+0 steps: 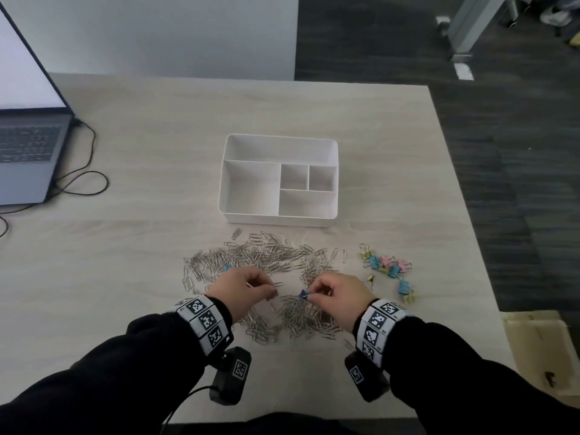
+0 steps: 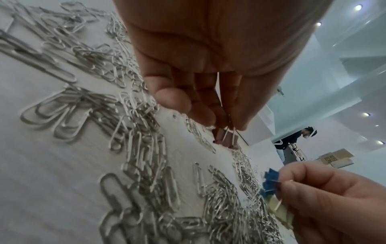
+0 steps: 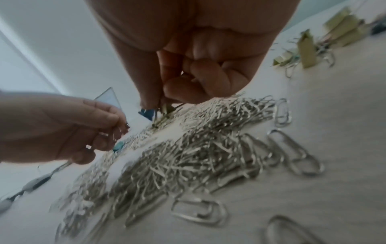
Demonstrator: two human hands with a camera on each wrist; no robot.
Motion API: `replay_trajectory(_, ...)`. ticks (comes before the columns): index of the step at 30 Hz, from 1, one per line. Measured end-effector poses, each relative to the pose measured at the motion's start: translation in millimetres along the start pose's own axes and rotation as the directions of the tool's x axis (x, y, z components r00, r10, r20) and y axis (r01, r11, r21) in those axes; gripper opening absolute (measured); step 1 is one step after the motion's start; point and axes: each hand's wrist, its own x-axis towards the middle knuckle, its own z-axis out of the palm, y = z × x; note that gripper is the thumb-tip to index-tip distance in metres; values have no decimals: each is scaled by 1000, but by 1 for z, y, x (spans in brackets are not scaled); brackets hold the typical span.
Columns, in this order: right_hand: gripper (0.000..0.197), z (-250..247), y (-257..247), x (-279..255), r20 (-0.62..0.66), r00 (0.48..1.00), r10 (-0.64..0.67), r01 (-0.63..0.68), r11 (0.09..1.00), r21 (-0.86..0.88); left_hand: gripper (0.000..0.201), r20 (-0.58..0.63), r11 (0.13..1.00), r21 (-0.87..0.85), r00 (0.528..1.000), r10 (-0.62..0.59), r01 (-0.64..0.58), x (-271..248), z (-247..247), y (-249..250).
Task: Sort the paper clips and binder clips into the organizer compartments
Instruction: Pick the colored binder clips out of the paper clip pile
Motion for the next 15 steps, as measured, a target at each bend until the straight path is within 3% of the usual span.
replay_trajectory(4, 9, -22, 19, -6, -130, 982, 140, -126, 986, 114, 5, 26, 997, -78, 1000, -7, 9, 5, 3, 10)
replay_trajectory(10, 6, -54, 57, -6, -370, 882, 293, -262, 956, 133, 7, 18, 991, -132, 1000, -11, 13, 17, 17, 26)
replay_trajectory(13, 5, -59, 62, -9, -444, 853, 275, -253, 961, 109, 6, 32, 987, -160, 999, -7, 12, 22, 25, 34)
replay_trajectory(15, 5, -56, 53, -10, -443, 874, 199, -172, 980, 99, 5, 55, 987, -158, 998, 4, 5, 23, 29, 38)
